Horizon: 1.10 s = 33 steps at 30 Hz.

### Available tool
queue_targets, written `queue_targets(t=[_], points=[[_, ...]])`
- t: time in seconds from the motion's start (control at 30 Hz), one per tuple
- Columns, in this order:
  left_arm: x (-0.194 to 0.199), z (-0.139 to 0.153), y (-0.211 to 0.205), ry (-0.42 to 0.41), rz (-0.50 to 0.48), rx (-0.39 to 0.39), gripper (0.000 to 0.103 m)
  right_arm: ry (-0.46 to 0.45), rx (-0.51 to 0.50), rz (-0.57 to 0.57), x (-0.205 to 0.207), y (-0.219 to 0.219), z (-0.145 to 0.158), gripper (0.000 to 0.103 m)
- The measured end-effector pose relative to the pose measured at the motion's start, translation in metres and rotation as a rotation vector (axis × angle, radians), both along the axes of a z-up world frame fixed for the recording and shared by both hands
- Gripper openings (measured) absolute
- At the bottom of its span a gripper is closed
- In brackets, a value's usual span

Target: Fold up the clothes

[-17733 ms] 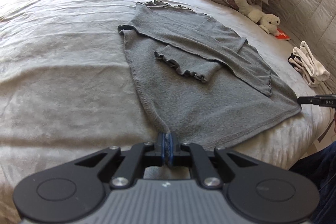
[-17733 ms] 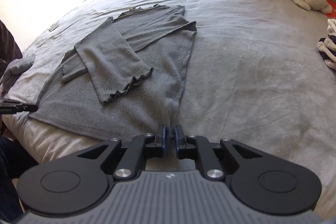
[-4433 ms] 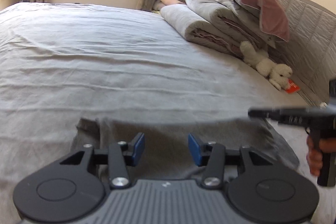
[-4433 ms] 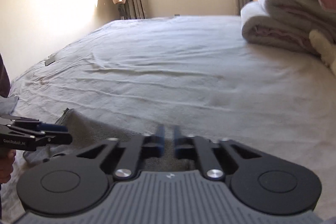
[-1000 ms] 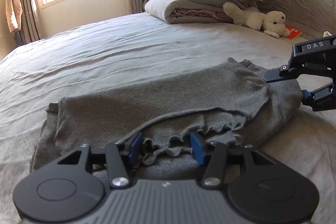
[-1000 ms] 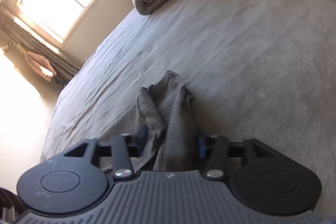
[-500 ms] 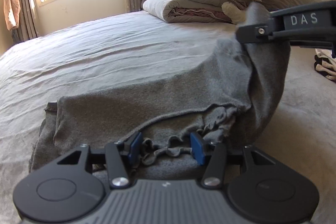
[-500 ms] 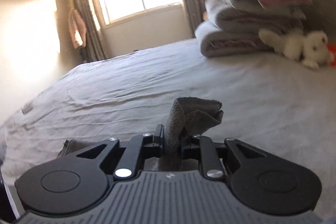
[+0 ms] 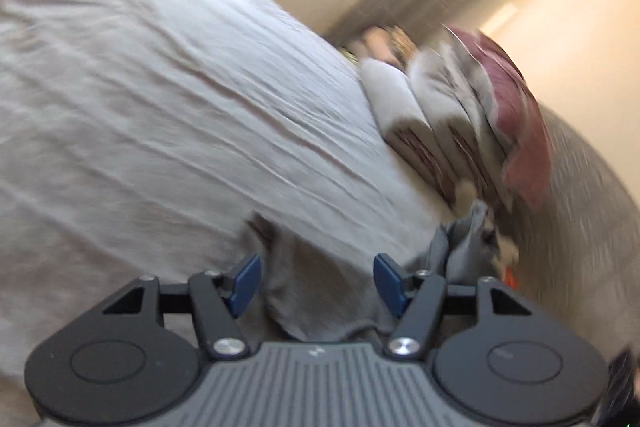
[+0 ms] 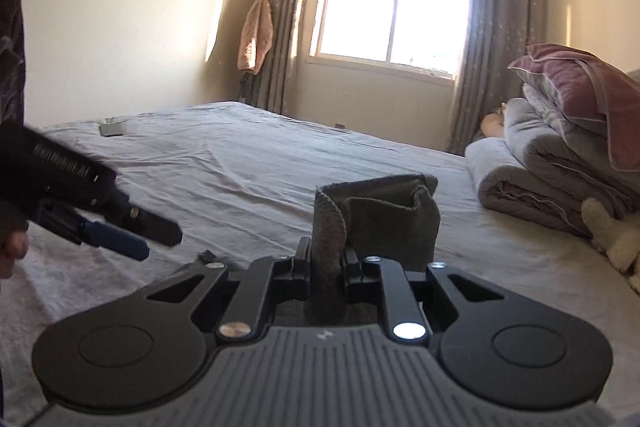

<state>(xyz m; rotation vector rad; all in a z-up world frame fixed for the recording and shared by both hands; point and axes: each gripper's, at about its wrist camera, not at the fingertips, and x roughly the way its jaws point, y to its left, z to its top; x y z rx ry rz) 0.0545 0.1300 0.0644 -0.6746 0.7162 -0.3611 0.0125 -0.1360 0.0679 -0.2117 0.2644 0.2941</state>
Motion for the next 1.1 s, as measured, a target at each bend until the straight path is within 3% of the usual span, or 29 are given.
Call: queue_targets(t=[0.17, 0.3, 0.33, 0.43, 0.53, 0.7, 0.73, 0.77, 0.83, 0.93, 1.0, 1.1], points=[[0.007, -0.008, 0.017, 0.067, 0.054, -0.015, 0.063, 0.059, -0.192, 0.113, 0.006, 0.079, -0.034, 0.016], [0.006, -0.009, 0.014, 0.087, 0.027, -0.005, 0.063, 0.197, -0.270, 0.059, 0.023, 0.111, -0.067, 0.020], [0.006, -0.008, 0.012, 0.086, 0.021, 0.005, 0.064, 0.210, -0.258, 0.073, 0.022, 0.110, -0.069, 0.024], [0.008, -0.006, 0.006, 0.076, 0.003, 0.022, 0.065, 0.223, -0.165, 0.197, 0.008, 0.101, -0.056, 0.064], [0.006, -0.006, -0.001, 0.064, -0.020, 0.030, 0.065, 0.250, -0.064, 0.299, -0.006, 0.083, -0.028, 0.064], [-0.001, -0.002, -0.028, 0.009, -0.084, 0.102, 0.064, 0.255, 0.041, 0.231, 0.003, 0.021, 0.016, 0.064], [-0.001, -0.003, -0.035, 0.006, -0.099, 0.116, 0.064, 0.258, 0.025, 0.202, 0.009, 0.009, 0.018, 0.060], [-0.002, -0.004, -0.041, 0.005, -0.113, 0.130, 0.064, 0.279, 0.012, 0.181, 0.016, -0.002, 0.015, 0.047], [-0.001, -0.010, -0.053, 0.017, -0.126, 0.163, 0.064, 0.356, 0.011, 0.155, 0.028, -0.023, 0.004, 0.035], [0.002, -0.019, -0.070, 0.031, -0.110, 0.267, 0.061, 0.423, 0.091, 0.163, 0.029, -0.041, -0.019, 0.032], [0.003, -0.026, -0.078, 0.044, -0.105, 0.338, 0.037, 0.441, 0.095, 0.167, 0.029, -0.034, -0.023, 0.032], [0.005, -0.031, -0.081, 0.061, -0.103, 0.392, 0.013, 0.449, 0.072, 0.167, 0.028, -0.022, -0.031, 0.033]])
